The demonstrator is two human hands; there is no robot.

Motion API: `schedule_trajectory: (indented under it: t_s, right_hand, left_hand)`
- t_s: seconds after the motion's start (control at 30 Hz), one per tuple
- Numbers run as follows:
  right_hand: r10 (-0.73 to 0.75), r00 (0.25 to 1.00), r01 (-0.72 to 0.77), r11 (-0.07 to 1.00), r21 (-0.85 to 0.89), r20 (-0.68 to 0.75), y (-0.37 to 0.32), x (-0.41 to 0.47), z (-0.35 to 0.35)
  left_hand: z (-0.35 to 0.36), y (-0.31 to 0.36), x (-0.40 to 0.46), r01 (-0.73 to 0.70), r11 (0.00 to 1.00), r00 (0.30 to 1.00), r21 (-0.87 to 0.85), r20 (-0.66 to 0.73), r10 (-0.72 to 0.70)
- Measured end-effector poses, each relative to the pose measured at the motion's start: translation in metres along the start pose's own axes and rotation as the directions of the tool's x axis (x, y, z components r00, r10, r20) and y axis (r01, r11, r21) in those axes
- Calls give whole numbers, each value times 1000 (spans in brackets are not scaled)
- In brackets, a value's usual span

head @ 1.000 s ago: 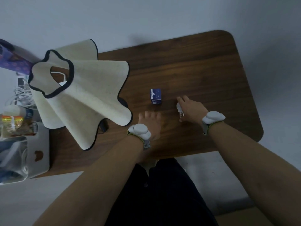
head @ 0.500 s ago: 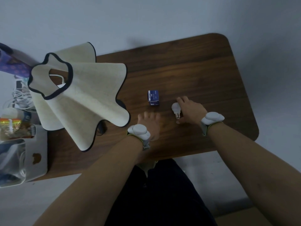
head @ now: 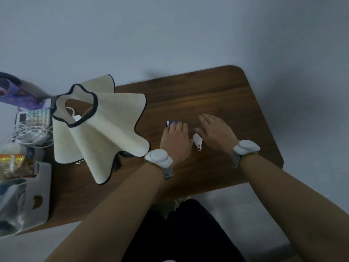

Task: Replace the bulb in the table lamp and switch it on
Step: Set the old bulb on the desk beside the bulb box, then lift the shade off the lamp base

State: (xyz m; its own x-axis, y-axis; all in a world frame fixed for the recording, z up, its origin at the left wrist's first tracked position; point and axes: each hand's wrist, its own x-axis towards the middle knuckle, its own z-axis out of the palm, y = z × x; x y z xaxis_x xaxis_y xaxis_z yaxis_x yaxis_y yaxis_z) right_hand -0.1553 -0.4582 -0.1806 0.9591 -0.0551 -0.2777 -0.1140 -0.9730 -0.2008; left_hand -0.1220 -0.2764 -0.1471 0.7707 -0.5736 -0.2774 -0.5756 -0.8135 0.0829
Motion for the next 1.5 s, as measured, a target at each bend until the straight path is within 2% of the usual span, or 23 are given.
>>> schedule_trajectory:
  t_s: [0.2,0.37,0.47,0.7,0.87,1.0,1.1,1.2,1.3,1.5]
  right_hand:
    - [-44,981,47,999,11,-190,-22,16,-59]
    - [-188,956,182,982,-45,-227,-58,38,-108]
    - [-253,925,250,967,-48,-282,-90,43,-127]
    - [-363,859,394,919,15,-361,-169,55,-148]
    - [-402,841,466,878,107,-362,-218,42,-149]
    - [-420,834,500,850,167,-357,-238,32,-141]
    - [-415,857,484,850,206,-304,-240,29,-134]
    - [-425,871,478,848,228,-247,-239,30,-128]
    - [-403,881,460,850,255,-248,-239,31,-131]
    - [-412,865,485,833,266,-286,-240,28,-139]
  left_hand:
    - [-68,4,-6,5,998,992,69,-125,4]
    - [-137,-6,-24,20,993,946,115,-323,18]
    - [-167,-24,-35,86,983,917,161,-399,-14]
    - [-200,-92,-75,253,962,858,103,-484,-173]
    - [-202,-130,-111,270,961,868,51,-445,-220]
    - [-195,-157,-130,349,936,909,38,-256,-328]
    - [-185,-169,-135,421,906,900,47,-143,-411]
    - [-177,-171,-133,486,874,869,2,-108,-483]
    - [-175,-169,-130,521,850,842,-82,-112,-527]
    - [-181,-168,-128,486,861,843,-151,-178,-508]
